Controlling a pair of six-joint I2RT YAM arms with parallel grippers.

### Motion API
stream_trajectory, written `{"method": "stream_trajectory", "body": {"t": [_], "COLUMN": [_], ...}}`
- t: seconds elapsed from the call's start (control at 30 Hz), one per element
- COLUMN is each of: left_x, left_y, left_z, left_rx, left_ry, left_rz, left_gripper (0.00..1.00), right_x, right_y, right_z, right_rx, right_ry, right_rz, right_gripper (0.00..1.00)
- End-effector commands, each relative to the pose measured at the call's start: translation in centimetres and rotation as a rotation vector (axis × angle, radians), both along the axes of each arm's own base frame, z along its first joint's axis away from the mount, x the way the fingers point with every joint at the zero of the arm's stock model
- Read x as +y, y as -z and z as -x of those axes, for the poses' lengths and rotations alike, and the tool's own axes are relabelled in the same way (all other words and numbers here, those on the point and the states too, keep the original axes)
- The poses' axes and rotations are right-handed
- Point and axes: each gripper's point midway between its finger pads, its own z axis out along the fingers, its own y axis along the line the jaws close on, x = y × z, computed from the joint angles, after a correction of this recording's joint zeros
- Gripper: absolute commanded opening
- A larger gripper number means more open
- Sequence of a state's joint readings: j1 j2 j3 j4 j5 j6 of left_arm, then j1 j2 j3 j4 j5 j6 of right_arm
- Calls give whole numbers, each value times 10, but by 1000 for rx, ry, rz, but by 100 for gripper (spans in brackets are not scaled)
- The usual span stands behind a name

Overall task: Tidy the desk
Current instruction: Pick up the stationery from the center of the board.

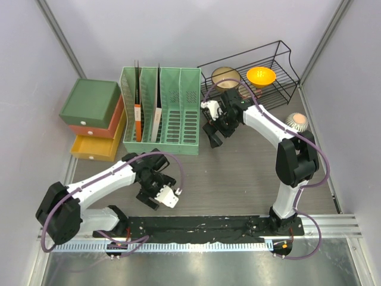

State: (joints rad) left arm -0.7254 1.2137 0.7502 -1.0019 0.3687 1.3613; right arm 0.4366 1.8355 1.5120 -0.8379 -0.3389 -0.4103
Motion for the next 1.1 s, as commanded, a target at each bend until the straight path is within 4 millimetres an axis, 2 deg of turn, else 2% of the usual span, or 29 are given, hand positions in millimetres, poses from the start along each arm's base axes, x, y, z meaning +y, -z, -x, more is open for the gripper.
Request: {"method": "stream_trajectory", "body": {"t": [0.0,0.1,0.2,0.27,0.3,0.33,0.47,0.5,0.53,0.6,0.73,0.83,0.93,0.97,1.0,1.03,1.07], "left_x": [-15,-20,-22,-22,-21,-21,-22,-23,-25,-32,-40,-37,-18,0,1,9,27], "left_y": [7,12,22,28,30,33,34,31,29,17,-15,-44,-68,-73,-84,-86,-91], "left_z": [-18,-18,-19,-21,-20,-21,-23,-24,-26,-35,-49,-70,-91,-103,-107,-105,-114], "left_rx": [-64,-51,-40,-29,-23,-22,-28,-28,-25,-43,-19,12,95,108,141,174,169], "left_ry": [-10,-18,-31,-43,-52,-57,-94,-111,-154,-216,-368,-496,-655,-739,-753,-785,-852], "left_rz": [27,34,16,2,-6,-13,-12,-6,-4,30,163,294,381,404,464,476,512], "left_gripper": [82,78,61,56,49,46,30,21,16,5,0,0,0,0,0,0,0], "right_x": [1,1,0,0,0,0,-1,-1,-2,-1,-1,0,0,0,0,0,0], "right_y": [-1,0,1,1,1,2,4,4,4,5,6,6,6,6,6,5,5], "right_z": [1,2,4,4,4,4,5,6,5,6,7,8,8,7,8,8,9], "right_rx": [-8,-9,-4,-4,-4,-3,1,2,1,4,9,12,13,10,12,11,8], "right_ry": [1,-3,-4,-5,-4,-7,-7,-9,-8,-11,-11,-16,-17,-15,-16,-18,-23], "right_rz": [-9,-9,-9,-8,-8,-5,-2,-2,-1,-3,-4,-7,-9,-11,-11,-11,-12], "right_gripper": [100,100,100,100,100,100,100,100,100,100,100,99,100,100,100,100,100]}}
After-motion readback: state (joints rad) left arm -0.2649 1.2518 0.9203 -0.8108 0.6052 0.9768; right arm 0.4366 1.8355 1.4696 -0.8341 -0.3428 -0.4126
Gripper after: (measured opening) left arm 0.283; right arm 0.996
